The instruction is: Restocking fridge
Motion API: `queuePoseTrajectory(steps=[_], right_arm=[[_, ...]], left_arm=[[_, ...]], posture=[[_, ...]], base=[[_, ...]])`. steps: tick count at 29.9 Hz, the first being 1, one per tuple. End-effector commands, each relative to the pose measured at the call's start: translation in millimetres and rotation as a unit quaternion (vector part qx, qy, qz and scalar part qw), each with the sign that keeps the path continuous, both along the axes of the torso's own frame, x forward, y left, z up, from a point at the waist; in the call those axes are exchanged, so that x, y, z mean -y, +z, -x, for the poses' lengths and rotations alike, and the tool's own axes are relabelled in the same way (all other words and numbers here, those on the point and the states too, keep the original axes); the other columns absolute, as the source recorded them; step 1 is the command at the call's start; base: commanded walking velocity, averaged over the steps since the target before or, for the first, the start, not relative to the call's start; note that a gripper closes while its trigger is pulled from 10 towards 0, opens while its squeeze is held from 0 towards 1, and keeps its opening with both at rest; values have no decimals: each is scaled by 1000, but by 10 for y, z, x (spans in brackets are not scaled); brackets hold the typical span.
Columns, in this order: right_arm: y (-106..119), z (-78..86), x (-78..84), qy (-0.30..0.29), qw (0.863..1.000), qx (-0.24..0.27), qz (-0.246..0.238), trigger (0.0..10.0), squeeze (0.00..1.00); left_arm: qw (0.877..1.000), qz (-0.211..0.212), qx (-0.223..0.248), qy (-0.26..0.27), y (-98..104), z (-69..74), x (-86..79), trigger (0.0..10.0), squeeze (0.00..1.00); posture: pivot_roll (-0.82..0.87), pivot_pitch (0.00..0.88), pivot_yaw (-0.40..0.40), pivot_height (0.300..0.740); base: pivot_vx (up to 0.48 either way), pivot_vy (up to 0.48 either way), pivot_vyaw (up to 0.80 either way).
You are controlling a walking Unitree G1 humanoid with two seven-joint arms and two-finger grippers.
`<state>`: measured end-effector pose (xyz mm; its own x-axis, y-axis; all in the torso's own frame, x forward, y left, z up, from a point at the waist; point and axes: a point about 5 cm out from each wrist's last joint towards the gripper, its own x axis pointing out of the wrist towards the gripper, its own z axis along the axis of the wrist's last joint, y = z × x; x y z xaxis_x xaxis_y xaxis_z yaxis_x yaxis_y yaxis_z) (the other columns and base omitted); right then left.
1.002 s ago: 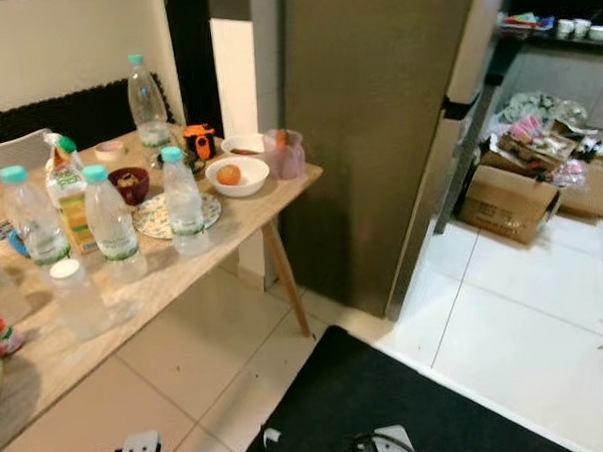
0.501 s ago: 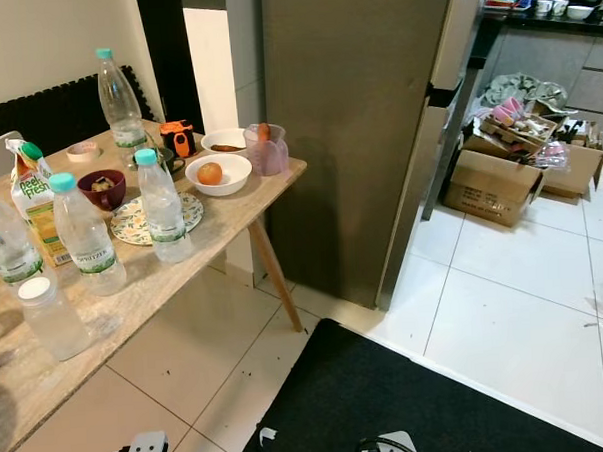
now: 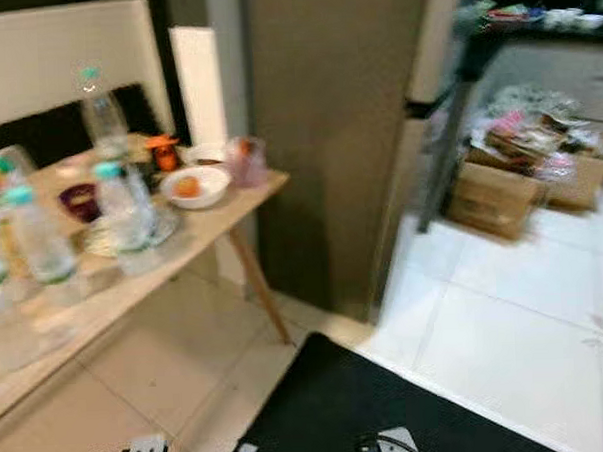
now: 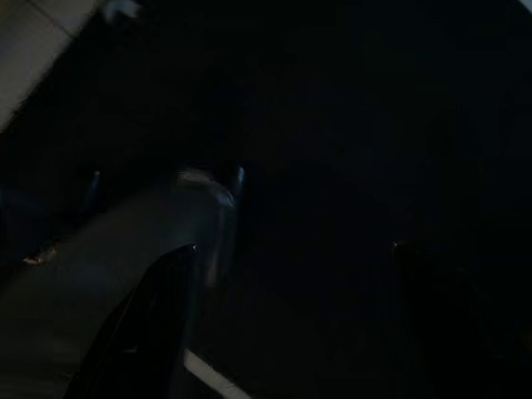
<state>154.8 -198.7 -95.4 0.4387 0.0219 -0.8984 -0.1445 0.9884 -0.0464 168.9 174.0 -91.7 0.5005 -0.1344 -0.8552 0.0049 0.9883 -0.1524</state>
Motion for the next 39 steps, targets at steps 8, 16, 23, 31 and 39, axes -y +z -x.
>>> queuePoseTrajectory(steps=[8, 16, 23, 31, 39], right_arm=[[17, -56, -37, 6, 1000, 6, -5, 10000, 0], [24, -67, -26, 5, 1000, 6, -6, 10000, 0], [23, -63, -21, 6, 1000, 4, -6, 10000, 0], [19, -53, -16, 9, 1000, 1, -7, 10000, 0], [17, -48, -25, 7, 1000, 3, -10, 10000, 0]], left_arm=[[1000, -25, -8, -7, -24, 65, -58, 10000, 0], [998, -60, 3, -22, -8, 24, -68, 10000, 0], [996, -80, 13, -29, -9, 33, -79, 10000, 0], [998, -59, 7, -24, -14, 39, -61, 10000, 0], [1000, -27, 6, 0, -8, 29, -52, 10000, 0]], posture=[[4, 0, -20, 740], [4, 0, -22, 740], [4, 0, -25, 740], [4, 0, -27, 740], [3, 0, -25, 740]], base=[[0, 0, 769], [0, 0, 767], [0, 0, 766], [0, 0, 768], [0, 0, 650]])
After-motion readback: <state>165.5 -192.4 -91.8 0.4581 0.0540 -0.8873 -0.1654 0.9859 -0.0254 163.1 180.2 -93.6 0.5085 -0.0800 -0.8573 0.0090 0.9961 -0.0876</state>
